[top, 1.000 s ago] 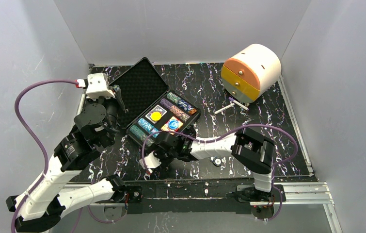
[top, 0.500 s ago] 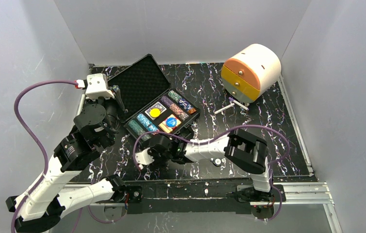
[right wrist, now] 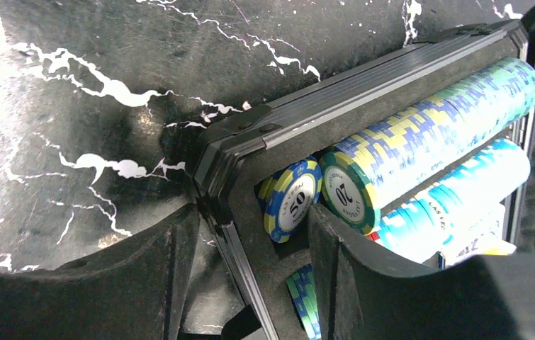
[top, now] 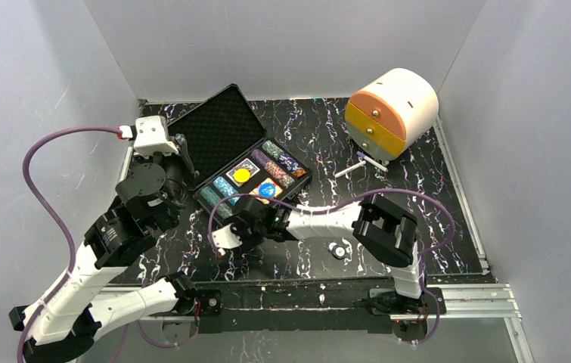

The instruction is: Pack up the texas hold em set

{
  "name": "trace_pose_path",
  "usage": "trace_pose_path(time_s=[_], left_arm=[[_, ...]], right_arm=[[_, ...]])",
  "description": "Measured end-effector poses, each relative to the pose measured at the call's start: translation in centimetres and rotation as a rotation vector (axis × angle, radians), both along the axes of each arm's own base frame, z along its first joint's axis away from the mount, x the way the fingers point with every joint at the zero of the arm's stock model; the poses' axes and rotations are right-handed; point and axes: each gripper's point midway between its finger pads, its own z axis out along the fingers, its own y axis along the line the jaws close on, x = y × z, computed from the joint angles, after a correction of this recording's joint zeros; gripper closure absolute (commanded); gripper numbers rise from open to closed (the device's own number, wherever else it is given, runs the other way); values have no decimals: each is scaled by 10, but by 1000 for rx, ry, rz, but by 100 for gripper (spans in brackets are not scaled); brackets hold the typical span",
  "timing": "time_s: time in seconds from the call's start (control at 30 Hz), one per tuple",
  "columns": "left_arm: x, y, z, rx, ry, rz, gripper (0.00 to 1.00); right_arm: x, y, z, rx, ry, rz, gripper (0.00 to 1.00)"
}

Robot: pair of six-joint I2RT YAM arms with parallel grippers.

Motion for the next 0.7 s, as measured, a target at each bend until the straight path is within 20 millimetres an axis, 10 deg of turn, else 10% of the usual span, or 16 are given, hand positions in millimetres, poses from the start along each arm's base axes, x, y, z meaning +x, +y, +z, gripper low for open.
trace_pose_path(time_s=[0.7], left_arm=[[-4,7,2,-11,-10,11,100]], right_arm=[[-1,-1,4,-32,213,26,29]])
